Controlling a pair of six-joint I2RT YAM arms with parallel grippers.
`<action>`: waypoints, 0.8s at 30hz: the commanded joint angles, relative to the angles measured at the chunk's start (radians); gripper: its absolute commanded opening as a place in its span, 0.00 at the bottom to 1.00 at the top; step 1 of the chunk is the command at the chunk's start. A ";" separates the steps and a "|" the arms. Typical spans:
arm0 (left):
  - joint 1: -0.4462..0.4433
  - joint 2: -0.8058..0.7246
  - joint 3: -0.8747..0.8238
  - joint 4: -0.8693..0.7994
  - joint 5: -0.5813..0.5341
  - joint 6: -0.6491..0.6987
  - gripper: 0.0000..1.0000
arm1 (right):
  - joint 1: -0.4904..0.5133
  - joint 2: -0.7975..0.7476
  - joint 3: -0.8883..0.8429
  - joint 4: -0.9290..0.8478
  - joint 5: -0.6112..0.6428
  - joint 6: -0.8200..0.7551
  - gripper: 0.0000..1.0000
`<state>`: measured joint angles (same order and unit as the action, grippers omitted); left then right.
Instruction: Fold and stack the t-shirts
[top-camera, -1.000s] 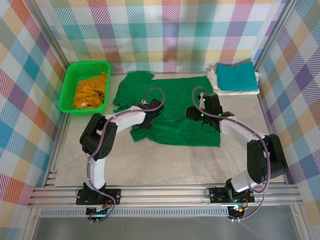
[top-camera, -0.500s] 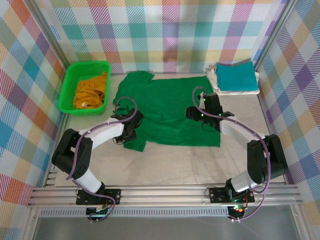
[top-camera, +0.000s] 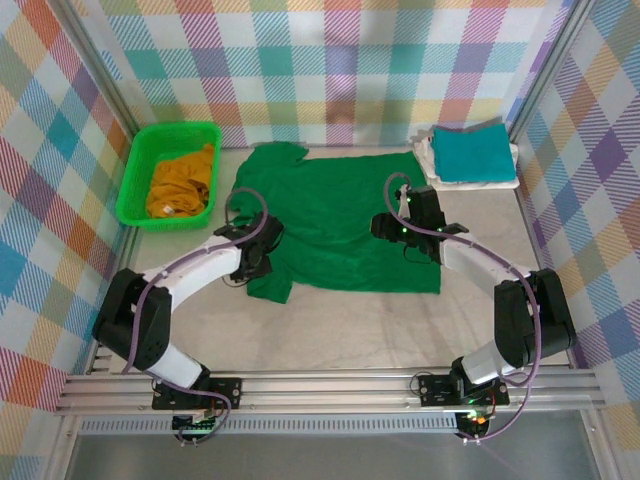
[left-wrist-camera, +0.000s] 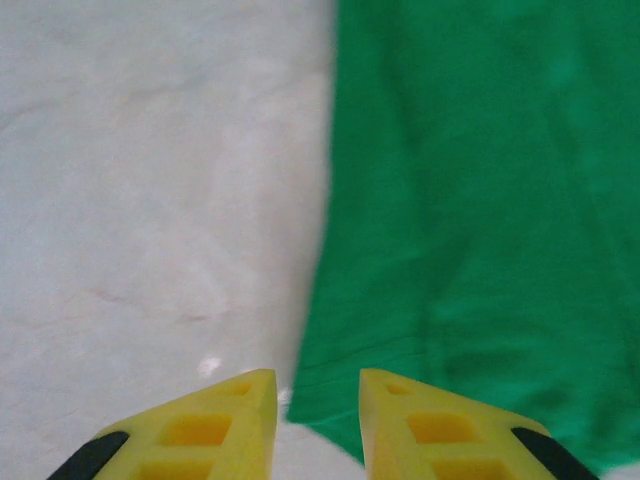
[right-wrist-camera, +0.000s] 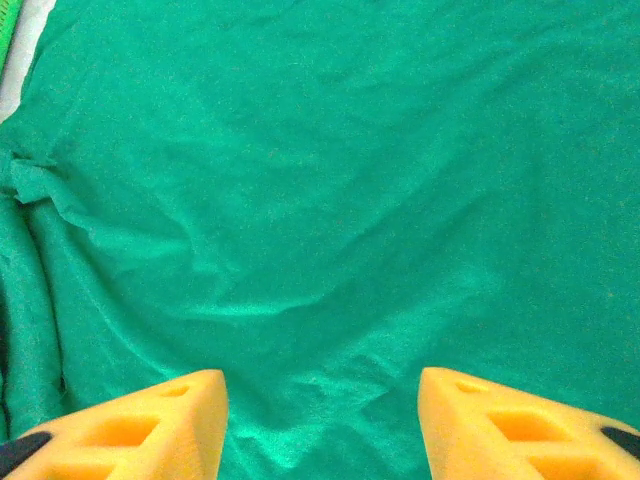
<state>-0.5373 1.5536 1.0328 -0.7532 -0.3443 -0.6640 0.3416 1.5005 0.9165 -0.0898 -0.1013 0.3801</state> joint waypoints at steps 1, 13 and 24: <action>-0.026 0.057 0.032 0.002 0.058 0.027 0.29 | 0.007 -0.026 -0.029 0.013 -0.010 0.002 0.54; -0.030 0.191 0.066 -0.002 0.034 -0.015 0.36 | 0.006 -0.023 -0.034 0.025 -0.016 0.000 0.54; -0.030 0.246 0.085 0.027 0.031 -0.008 0.24 | 0.005 -0.033 -0.046 0.034 -0.021 0.005 0.54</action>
<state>-0.5655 1.7813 1.0878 -0.7219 -0.2993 -0.6685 0.3416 1.4952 0.8822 -0.0891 -0.1097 0.3805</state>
